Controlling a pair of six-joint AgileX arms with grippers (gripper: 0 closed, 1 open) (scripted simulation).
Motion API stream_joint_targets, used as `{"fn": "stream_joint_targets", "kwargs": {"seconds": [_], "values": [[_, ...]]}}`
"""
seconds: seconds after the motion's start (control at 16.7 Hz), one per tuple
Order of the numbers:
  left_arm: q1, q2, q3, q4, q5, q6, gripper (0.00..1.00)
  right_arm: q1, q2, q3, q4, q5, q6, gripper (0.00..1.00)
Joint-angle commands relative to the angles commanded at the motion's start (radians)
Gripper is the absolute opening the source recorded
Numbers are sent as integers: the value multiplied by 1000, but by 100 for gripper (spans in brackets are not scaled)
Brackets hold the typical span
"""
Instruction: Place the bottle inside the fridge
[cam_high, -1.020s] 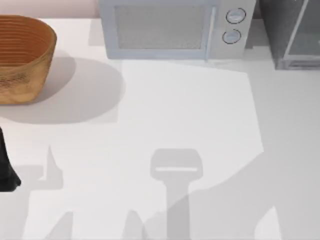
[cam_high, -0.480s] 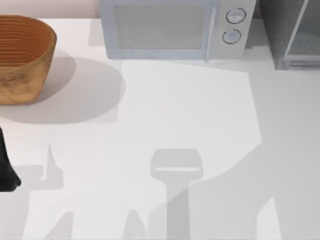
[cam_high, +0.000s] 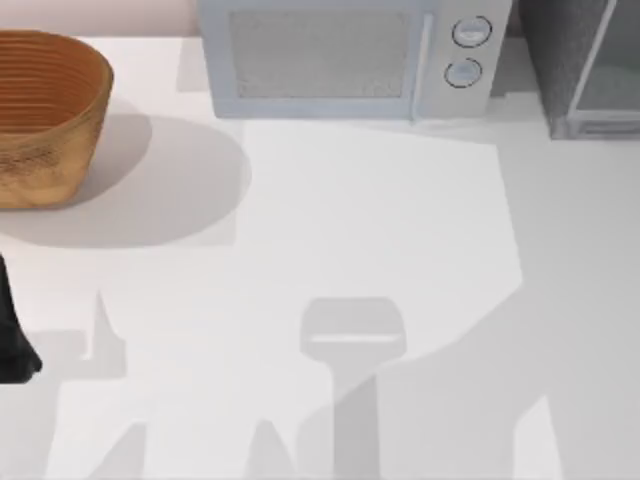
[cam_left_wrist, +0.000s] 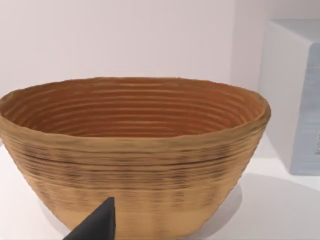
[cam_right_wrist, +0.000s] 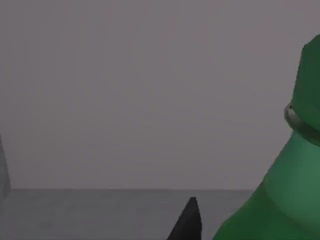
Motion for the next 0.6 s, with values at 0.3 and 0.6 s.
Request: {"fn": "stream_joint_targets", "kwargs": {"seconds": [0.3,0.6], "values": [[0,0,0,0,0,0,100,0,0,0,0,0,0,100],[0,0,0,0,0,0,100,0,0,0,0,0,0,100]]}}
